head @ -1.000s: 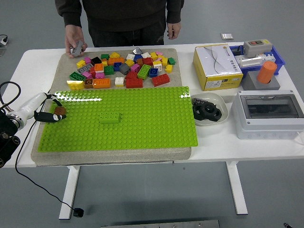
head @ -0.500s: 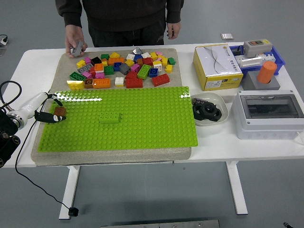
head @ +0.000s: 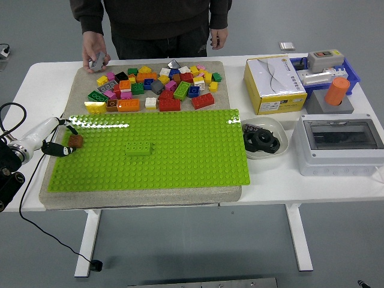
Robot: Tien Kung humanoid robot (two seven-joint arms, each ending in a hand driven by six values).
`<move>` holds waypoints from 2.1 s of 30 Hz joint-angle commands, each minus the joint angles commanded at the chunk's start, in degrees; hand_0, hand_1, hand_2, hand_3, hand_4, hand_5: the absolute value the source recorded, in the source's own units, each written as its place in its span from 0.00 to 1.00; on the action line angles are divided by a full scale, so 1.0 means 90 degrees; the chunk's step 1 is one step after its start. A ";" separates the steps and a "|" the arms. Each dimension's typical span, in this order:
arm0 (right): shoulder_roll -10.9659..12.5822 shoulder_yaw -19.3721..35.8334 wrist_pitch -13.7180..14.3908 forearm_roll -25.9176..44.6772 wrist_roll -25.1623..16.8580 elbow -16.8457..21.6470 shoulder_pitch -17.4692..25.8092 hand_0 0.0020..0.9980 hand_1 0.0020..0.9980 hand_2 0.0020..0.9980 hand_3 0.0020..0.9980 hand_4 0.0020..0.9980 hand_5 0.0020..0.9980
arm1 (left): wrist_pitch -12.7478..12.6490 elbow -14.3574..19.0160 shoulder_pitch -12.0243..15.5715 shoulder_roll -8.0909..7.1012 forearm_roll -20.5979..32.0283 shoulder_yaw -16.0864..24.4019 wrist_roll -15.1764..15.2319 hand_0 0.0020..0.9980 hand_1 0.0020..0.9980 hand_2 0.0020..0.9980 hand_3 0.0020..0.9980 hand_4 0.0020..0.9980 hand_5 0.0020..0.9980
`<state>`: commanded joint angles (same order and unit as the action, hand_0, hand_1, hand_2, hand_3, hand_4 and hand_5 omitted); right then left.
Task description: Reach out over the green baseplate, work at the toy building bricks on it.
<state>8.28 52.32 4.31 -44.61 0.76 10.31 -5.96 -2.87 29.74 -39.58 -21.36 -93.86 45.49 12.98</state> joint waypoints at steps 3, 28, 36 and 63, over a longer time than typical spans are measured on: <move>-0.0001 -0.0010 0.0000 0.0008 -0.0003 0.0000 -0.0002 0.68 0.62 0.73 0.72 0.74 0.83 | -0.0005 -0.0014 -0.0002 0.0012 0.0000 0.0011 0.0000 0.88 0.95 0.91 0.58 0.74 0.00; 0.0002 -0.0080 0.0004 0.0074 -0.0028 0.0000 0.0030 0.68 0.62 0.73 0.72 0.74 0.83 | -0.0043 -0.0052 0.0031 0.0055 0.0043 -0.0018 0.0036 0.87 0.95 0.91 0.57 0.78 0.00; -0.0003 -0.0045 0.0005 0.0044 -0.0015 0.0000 0.0054 0.68 0.62 0.73 0.72 0.74 0.83 | -0.0075 0.0009 0.0020 0.0012 0.0054 -0.0028 0.0069 0.87 0.94 0.91 0.57 0.78 0.00; 0.0002 -0.0086 0.0001 0.0061 -0.0019 0.0000 0.0008 0.68 0.62 0.73 0.72 0.74 0.83 | -0.0026 -0.0062 0.0008 0.0032 0.0020 0.0049 0.0024 0.87 0.94 0.91 0.62 0.74 0.00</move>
<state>8.30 51.54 4.32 -44.06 0.59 10.31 -5.88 -3.11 29.18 -39.50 -21.08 -93.68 45.93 13.19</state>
